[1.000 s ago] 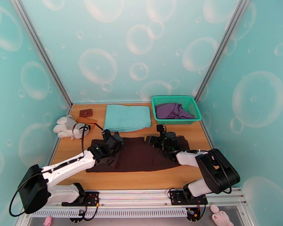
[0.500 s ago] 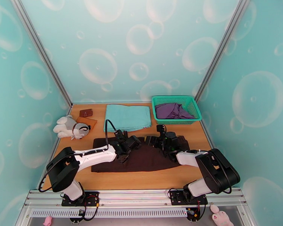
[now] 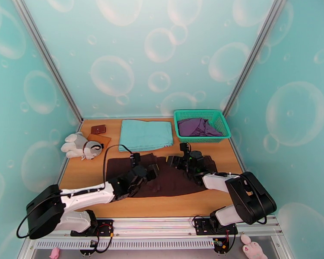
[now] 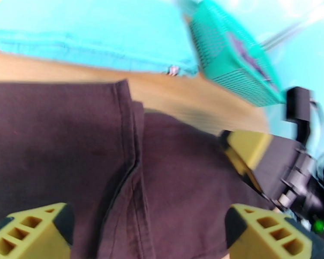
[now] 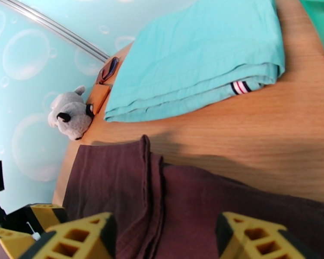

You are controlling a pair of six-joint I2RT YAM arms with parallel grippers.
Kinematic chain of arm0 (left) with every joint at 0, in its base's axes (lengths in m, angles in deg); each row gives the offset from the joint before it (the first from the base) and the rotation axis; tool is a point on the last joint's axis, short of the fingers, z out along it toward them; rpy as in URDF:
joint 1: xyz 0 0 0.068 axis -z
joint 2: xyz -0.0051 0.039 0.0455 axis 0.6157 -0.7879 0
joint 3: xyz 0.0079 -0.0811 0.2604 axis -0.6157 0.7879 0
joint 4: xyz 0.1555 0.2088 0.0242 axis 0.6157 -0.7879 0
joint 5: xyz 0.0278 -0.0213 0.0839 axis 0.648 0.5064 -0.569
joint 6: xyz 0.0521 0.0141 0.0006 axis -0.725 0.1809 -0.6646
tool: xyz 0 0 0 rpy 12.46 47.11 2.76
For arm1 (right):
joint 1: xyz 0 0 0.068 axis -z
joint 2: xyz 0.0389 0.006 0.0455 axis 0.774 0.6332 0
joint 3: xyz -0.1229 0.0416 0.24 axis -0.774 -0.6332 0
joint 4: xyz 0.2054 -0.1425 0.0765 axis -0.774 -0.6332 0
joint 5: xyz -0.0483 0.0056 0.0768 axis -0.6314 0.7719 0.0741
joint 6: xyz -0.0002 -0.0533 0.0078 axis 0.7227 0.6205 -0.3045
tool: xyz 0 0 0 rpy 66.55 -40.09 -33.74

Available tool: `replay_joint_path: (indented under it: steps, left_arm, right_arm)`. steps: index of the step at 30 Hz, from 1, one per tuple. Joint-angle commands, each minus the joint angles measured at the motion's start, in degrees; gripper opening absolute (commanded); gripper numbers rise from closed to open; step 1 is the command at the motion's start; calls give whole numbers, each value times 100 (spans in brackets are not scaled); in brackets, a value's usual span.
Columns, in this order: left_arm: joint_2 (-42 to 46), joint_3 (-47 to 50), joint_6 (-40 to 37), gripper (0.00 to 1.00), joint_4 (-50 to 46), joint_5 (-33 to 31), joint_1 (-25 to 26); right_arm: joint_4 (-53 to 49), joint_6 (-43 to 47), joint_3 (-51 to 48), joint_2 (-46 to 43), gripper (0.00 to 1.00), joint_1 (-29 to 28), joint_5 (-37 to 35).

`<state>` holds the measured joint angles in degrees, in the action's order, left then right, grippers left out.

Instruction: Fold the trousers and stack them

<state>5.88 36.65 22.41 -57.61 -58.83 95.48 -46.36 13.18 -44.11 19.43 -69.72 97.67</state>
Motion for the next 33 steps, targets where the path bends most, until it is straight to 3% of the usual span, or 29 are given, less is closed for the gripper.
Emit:
replay_joint_path:
  steps: [1, 6, 10, 13, 27, 29, 33]
  left_arm:
    - [-9, 136, -471, 99, 104, 681, -90]
    - [-477, 463, -341, 99, 1025, 1459, -19]
    - [-993, 71, -66, 99, 490, 1050, 122]
    - [-1250, -69, 28, 99, 397, 1145, 160]
    - [-1605, -160, -676, 99, 1814, 2536, 636]
    - [-1588, -292, -764, 99, 1435, 2292, 642]
    - [-1446, -544, -1149, 99, 600, 1219, 678]
  right_arm:
    - [-3, 115, 156, -58, 65, 25, 27]
    - [31, 134, 188, 42, 65, 26, 73]
    - [-45, 197, 223, 56, 65, 42, 62]
    - [-75, 221, 227, 21, 66, 80, 43]
    - [2, 5, 80, 9, 65, 466, 68]
    - [-7, 14, 56, -62, 65, 502, 25]
    - [-52, 37, -2, -228, 65, 551, -72]
